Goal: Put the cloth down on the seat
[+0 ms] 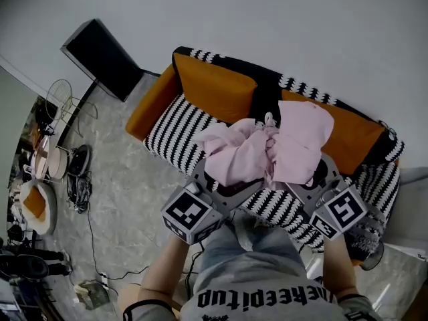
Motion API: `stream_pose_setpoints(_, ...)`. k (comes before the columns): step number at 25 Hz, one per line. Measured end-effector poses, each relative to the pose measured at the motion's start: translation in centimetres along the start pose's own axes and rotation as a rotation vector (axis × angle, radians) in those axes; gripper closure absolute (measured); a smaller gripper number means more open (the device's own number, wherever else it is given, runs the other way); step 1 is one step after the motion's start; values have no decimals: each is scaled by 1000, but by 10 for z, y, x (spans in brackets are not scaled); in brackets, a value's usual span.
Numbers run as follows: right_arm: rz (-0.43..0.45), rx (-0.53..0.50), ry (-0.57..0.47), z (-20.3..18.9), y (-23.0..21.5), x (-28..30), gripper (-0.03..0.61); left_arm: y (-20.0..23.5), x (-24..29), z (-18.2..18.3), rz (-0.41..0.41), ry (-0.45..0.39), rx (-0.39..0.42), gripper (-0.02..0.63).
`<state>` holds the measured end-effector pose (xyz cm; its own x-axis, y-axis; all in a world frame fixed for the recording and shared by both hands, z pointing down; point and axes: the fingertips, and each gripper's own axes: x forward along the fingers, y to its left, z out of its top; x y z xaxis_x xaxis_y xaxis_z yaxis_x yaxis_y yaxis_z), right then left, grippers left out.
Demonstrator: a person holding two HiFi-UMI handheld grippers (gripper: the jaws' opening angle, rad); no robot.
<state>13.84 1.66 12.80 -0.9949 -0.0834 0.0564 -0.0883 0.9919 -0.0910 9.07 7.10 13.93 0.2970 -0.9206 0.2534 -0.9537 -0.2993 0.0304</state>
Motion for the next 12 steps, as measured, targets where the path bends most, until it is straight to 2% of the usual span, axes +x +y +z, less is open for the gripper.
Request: stream_pose_setpoints(12,-152,7,7,5,-32,-23,314,-5,41,13,-151,11,23,238)
